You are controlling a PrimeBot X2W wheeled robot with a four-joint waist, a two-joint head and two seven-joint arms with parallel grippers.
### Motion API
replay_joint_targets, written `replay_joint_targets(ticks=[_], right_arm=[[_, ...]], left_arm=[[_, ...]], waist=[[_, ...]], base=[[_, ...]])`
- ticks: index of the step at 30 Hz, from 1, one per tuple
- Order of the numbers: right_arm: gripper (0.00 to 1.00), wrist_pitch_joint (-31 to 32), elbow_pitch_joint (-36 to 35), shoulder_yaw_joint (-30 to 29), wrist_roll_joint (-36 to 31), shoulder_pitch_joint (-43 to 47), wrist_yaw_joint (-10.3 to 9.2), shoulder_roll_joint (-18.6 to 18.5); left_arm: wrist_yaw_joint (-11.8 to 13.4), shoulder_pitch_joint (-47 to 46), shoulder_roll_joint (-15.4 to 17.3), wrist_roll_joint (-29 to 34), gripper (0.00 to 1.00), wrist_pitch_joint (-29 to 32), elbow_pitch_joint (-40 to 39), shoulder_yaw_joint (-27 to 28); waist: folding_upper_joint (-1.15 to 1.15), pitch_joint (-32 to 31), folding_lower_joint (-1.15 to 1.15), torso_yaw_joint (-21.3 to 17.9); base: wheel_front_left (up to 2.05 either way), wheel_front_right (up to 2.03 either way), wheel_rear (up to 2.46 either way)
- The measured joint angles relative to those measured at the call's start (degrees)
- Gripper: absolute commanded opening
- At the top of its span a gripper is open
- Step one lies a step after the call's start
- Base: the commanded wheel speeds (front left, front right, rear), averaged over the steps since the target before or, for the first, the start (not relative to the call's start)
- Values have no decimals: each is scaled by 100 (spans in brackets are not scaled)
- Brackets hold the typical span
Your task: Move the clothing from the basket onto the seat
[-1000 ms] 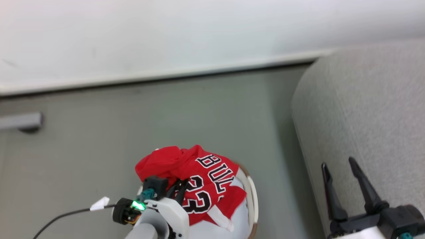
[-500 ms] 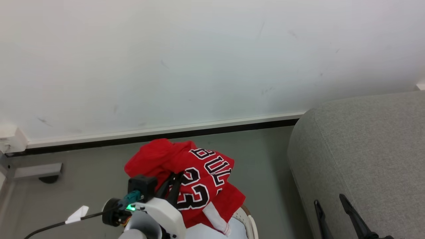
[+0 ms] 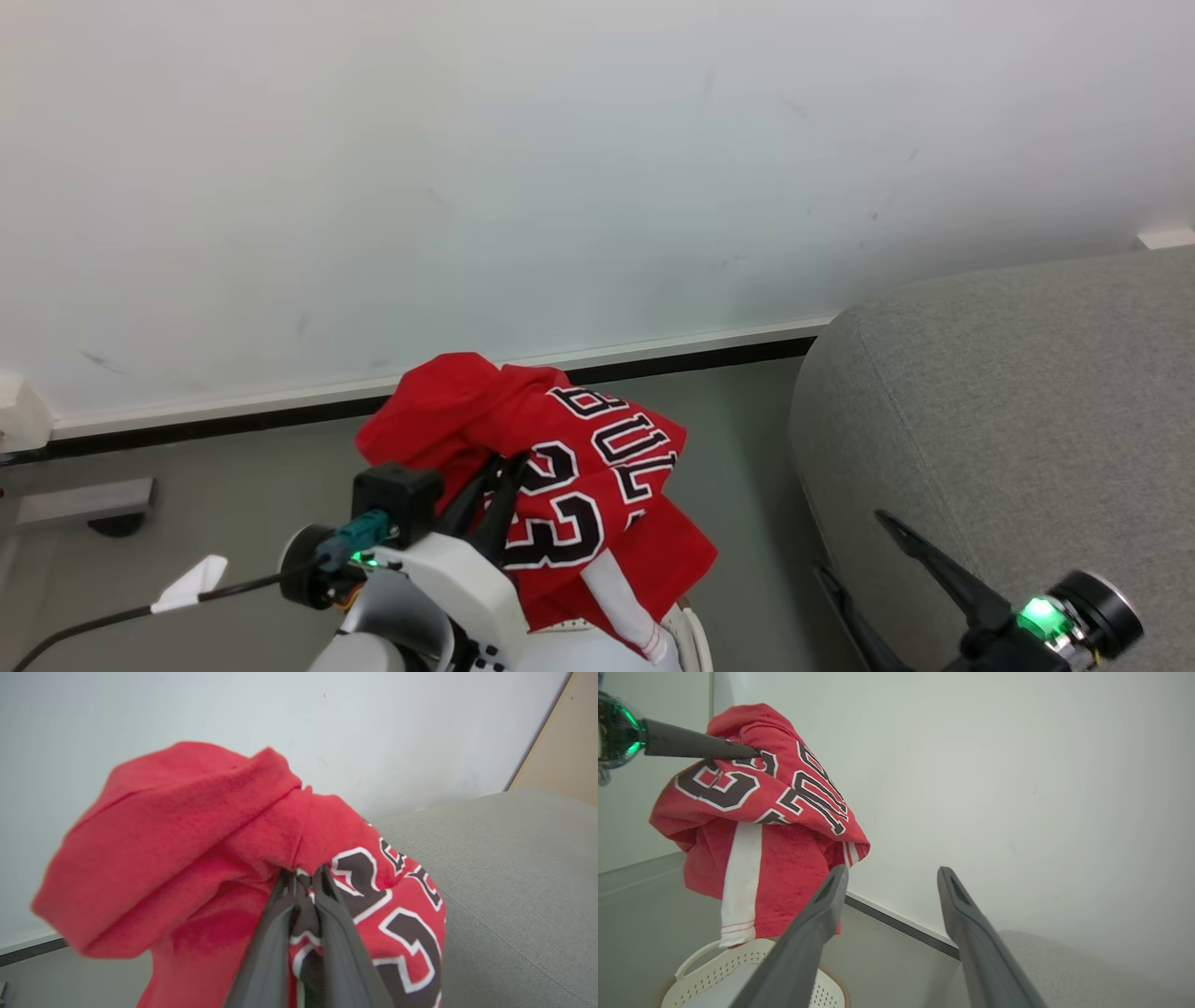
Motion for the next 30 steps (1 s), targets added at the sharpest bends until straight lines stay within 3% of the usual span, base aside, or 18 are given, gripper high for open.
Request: replay_joint_targets(ticks=[6,12,21,27,28,29,30], right_arm=[[100,109,255,1133,-1,-954,0,-592],[100,167,767,2080,218,-1913,0,-667],[100,48,2073,3114,346,-2961,0,-33],[100,14,2774,3183,543,-3252,0,553],[94,14,2816,3097,595,-3275,0,656],[47,13,2864,3044,610,-3289,1,728],[23,13,2931,3002,634,-3289,1,816]], left_arm=[[-8,-14,-29,-48,0,92,-99,-90],[-58,-102,-135,-54,0,137,-78,-245],[-183,-235,-236,-118,0,218,16,-435],[-210,-275,-271,-162,0,259,78,-511],[-210,-288,-269,-164,0,268,90,-515],[-210,-297,-268,-164,0,272,105,-516],[-209,-304,-266,-165,0,278,116,-515]], waist=[[0,25,1,8],[0,31,1,75],[0,16,1,137],[0,13,1,164],[0,19,1,166],[0,24,1,167],[0,31,1,167]], base=[[0,0,0],[0,0,0],[0,0,0],[0,0,0],[0,0,0],[0,0,0],[0,0,0]])
